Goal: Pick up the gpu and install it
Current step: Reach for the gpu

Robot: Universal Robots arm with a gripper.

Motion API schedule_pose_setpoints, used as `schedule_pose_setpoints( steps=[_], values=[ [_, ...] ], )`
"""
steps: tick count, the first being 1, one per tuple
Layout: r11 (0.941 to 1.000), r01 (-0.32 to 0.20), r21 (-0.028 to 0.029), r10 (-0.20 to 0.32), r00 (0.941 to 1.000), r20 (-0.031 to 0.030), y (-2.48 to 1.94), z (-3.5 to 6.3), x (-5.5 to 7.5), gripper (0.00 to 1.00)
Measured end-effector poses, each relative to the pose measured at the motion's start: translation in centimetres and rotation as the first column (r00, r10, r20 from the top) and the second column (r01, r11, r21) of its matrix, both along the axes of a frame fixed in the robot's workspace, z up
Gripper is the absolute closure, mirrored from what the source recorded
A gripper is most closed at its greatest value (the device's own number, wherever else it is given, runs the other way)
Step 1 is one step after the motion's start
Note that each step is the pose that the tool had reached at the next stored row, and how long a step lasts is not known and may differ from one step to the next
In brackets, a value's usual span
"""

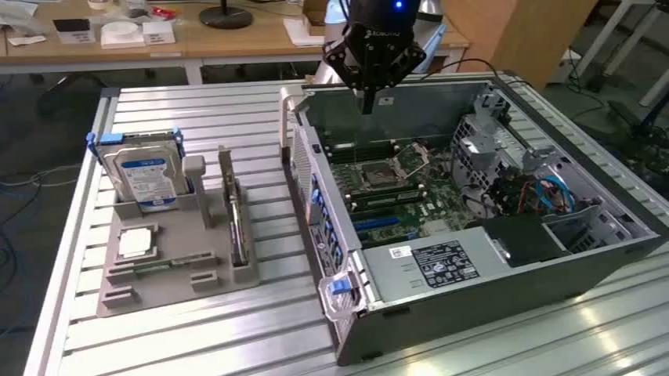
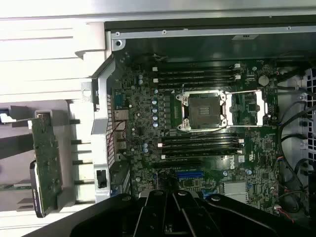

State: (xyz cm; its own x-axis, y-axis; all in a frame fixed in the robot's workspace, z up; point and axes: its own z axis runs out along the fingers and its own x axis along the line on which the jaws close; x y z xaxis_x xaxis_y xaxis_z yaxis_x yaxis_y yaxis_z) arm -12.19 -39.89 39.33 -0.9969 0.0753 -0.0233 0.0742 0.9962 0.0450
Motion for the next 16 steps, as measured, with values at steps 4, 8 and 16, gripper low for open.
schedule_pose_setpoints(
  steps=[4, 8, 16],
  values=[
    [1.0000, 0.000, -0.0001, 0.000, 1.0000, 0.0000, 0.00, 0.00, -0.1, 0.90],
    [1.0000, 0.000, -0.0001, 0.000, 1.0000, 0.0000, 0.00, 0.01, -0.4, 0.90],
    [1.0000, 0.000, 0.0001, 0.000, 1.0000, 0.0001, 0.00, 0.00, -1.6, 0.90]
  ],
)
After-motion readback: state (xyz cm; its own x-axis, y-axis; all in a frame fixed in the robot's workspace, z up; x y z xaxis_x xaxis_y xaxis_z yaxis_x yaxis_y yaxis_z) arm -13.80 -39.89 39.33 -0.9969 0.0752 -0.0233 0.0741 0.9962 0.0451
